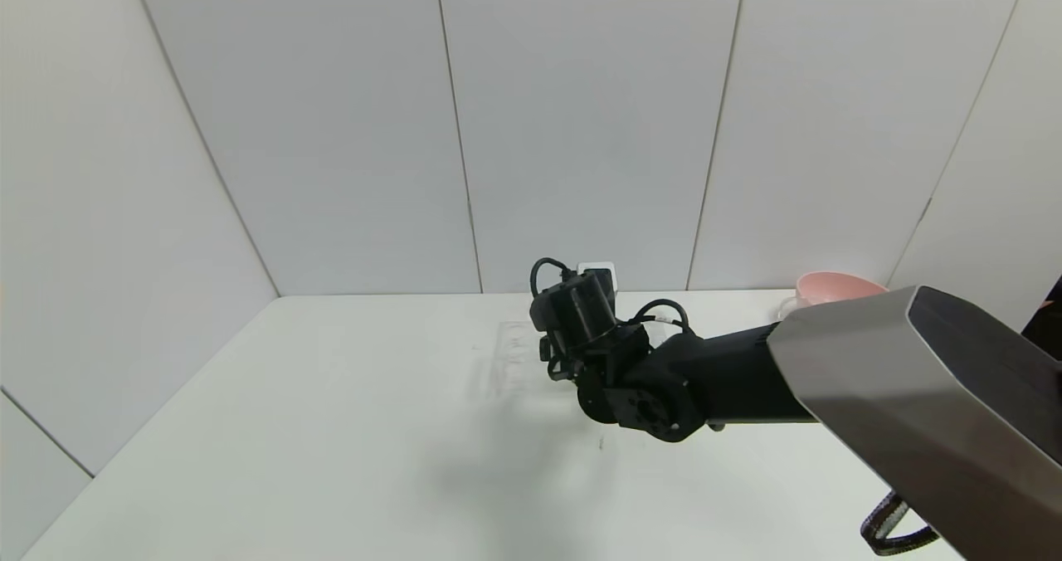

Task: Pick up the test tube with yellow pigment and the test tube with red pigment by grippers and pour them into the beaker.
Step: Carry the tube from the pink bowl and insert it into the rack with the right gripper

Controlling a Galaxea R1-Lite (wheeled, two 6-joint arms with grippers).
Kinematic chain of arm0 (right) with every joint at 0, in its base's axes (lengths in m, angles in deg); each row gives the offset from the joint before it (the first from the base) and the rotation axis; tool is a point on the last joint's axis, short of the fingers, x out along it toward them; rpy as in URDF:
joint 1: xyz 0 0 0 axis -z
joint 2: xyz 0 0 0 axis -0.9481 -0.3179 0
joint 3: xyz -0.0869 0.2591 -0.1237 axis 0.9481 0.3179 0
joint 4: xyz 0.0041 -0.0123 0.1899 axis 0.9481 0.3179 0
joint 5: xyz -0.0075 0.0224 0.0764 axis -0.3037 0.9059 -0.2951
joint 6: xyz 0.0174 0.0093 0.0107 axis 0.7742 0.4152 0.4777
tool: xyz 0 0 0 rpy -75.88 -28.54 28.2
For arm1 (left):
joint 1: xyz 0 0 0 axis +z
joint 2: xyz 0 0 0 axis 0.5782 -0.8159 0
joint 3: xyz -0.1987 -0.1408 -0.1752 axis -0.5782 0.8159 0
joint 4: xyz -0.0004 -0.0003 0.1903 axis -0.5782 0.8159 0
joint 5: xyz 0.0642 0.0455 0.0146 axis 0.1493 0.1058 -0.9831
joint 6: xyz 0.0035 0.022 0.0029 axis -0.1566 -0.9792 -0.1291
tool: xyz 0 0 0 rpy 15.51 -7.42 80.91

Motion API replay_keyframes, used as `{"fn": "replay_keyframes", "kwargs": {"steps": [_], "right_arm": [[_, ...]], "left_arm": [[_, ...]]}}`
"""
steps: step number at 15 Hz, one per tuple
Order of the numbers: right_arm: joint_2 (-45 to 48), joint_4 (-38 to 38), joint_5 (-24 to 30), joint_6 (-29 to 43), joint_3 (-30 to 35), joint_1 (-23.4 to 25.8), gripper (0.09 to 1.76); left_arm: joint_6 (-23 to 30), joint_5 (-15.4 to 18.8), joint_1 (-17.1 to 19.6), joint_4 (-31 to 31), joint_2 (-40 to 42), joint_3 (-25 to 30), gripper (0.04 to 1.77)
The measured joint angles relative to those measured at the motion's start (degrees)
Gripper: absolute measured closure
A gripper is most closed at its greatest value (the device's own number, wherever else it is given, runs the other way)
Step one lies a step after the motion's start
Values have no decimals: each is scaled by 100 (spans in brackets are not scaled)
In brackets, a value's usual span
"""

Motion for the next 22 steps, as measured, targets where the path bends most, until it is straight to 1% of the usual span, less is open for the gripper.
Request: {"fn": "replay_keyframes", "kwargs": {"steps": [7, 10, 15, 16, 17, 19, 20, 22], "right_arm": [[-245, 11, 27, -137, -413, 165, 14], [-271, 7, 9, -297, -439, 182, 14], [-245, 18, -15, -311, -383, 187, 14], [-234, 16, -20, -306, -352, 187, 26], [-213, 11, -24, -304, -289, 184, 45], [-172, 7, -28, -284, -227, 173, 74], [-150, 7, -30, -279, -204, 168, 87], [-108, 2, -204, -271, -149, 171, 107]], "left_arm": [[0, -2, 0, 0, 0, 0, 9], [0, -2, 0, 0, 0, 0, 9], [-2, -2, 0, -2, 0, 0, 9], [-2, -2, 0, 0, 0, 0, 9], [0, -2, 0, 0, 0, 0, 9], [0, -2, 0, 0, 0, 0, 9], [0, -2, 0, 0, 0, 0, 9], [0, -2, 0, 0, 0, 0, 9]]}}
